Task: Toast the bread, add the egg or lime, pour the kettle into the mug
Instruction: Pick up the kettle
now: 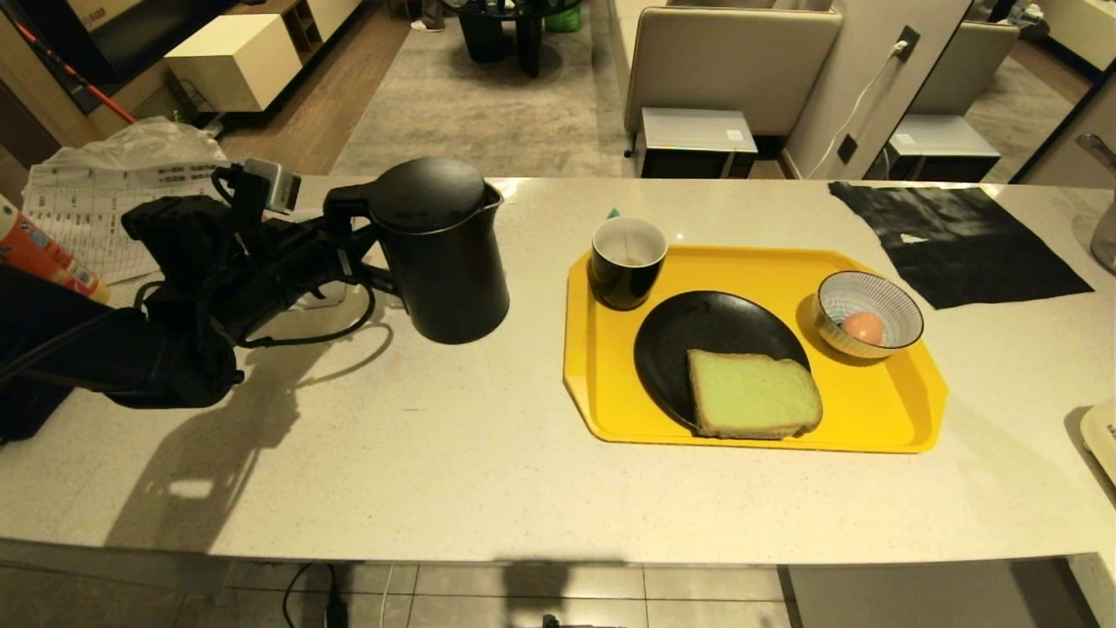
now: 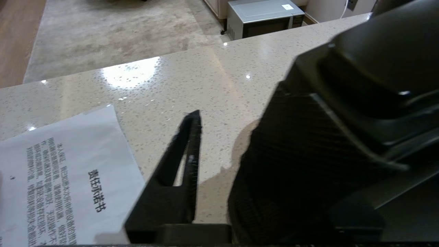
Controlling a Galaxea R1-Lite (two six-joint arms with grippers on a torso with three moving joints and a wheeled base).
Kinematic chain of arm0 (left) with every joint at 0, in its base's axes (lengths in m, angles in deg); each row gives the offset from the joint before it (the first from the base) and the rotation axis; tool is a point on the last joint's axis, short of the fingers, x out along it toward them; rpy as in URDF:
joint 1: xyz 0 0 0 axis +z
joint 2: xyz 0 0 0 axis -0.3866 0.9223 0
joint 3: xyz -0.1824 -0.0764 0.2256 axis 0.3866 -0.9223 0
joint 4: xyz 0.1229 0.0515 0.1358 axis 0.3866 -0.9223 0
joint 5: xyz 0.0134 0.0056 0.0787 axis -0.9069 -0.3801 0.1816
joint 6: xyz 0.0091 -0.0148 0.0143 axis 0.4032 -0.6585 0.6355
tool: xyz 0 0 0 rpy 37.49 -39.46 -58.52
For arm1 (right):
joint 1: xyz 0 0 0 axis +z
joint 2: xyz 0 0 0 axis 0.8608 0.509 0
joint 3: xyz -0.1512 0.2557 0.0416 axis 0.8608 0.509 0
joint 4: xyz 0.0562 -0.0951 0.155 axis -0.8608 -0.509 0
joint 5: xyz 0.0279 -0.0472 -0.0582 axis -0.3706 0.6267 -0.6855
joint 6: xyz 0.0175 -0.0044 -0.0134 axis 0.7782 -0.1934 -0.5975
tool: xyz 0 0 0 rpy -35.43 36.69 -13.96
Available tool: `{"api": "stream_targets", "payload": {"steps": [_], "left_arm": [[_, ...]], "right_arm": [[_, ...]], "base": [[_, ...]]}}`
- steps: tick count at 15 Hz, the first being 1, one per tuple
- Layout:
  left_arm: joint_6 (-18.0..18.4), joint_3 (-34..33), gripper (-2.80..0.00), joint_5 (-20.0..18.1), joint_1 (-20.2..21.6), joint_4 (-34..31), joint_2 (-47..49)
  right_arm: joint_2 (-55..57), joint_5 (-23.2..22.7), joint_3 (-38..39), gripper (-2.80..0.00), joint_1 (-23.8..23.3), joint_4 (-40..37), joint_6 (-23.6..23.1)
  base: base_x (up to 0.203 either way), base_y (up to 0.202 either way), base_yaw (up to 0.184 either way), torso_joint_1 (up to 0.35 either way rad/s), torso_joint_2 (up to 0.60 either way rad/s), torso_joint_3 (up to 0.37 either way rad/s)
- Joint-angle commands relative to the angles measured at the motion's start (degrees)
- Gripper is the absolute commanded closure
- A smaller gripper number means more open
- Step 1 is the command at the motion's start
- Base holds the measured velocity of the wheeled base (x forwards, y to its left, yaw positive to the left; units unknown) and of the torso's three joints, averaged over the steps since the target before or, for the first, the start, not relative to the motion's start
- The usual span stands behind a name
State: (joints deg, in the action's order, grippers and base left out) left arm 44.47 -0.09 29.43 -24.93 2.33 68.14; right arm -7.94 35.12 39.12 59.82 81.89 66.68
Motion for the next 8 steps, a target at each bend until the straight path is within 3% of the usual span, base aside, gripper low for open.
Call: {"api": "stream_targets", "payload": {"steps": [1,8], "left_arm": [[0.1,-0.1,0.00,-0.1,-0.1,0.3,0.0],[1.6,0.3,0.00,0.0,-0.1,0.4,-0.5]], "right_arm": [[0.1,0.0,1.6,0.00,0.0,0.0,0.0],[0.1,0.0,1.6,0.00,0.0,0.0,0.0]], "base": [[0.000,0.000,0.000,0.000,0.00,0.000],[0.000,0.000,0.000,0.000,0.00,0.000]]}}
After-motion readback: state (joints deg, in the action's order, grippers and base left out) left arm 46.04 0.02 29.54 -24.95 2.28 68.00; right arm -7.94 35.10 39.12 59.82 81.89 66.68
